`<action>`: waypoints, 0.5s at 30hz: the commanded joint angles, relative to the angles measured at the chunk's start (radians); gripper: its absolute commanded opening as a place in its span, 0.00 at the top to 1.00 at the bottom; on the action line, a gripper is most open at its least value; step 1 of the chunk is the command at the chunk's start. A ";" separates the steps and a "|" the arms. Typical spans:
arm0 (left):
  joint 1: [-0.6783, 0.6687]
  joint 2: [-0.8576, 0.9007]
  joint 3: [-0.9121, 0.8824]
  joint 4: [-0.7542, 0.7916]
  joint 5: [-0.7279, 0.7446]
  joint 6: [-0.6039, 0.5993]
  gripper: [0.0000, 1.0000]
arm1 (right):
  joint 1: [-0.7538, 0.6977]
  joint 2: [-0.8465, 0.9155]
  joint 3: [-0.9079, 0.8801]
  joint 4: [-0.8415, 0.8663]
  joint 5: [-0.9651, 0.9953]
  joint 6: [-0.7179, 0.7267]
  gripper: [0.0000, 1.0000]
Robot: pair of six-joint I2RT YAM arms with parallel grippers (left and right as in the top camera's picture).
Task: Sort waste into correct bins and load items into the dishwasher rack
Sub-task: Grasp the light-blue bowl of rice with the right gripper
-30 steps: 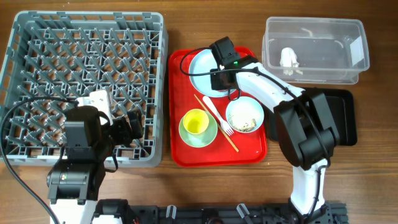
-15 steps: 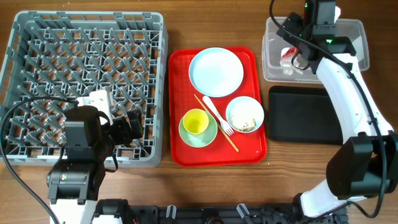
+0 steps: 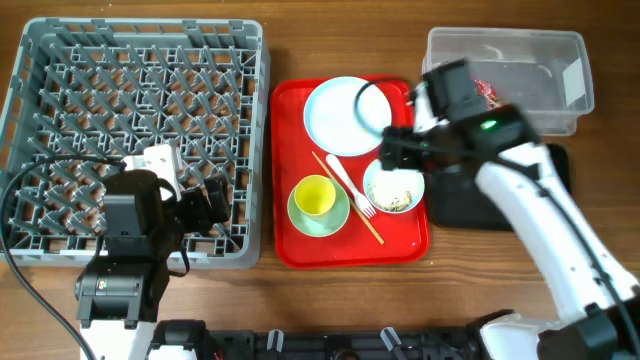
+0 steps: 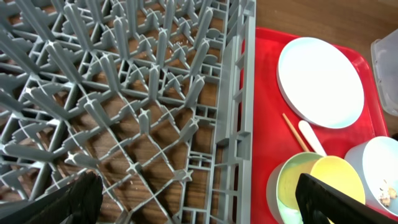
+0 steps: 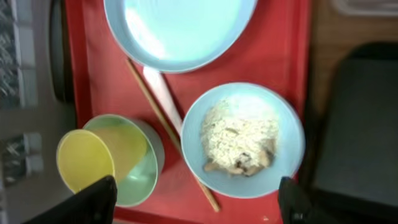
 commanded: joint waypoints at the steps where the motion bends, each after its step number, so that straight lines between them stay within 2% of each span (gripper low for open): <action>1: 0.003 -0.003 0.017 -0.001 0.013 -0.002 0.00 | 0.099 0.024 -0.126 0.145 0.085 0.151 0.25; 3: 0.003 -0.003 0.017 -0.006 0.013 -0.002 0.00 | 0.142 0.064 -0.177 0.229 0.099 0.201 0.34; 6: 0.003 -0.003 0.017 -0.011 0.013 -0.001 0.00 | 0.180 0.178 -0.187 0.295 0.109 0.202 0.38; 13: 0.003 -0.003 0.017 -0.011 0.012 -0.002 0.00 | 0.181 0.301 -0.188 0.349 0.135 0.307 0.80; 15: 0.003 -0.003 0.017 -0.011 0.012 -0.001 0.00 | 0.181 0.302 -0.188 0.340 0.149 0.331 0.82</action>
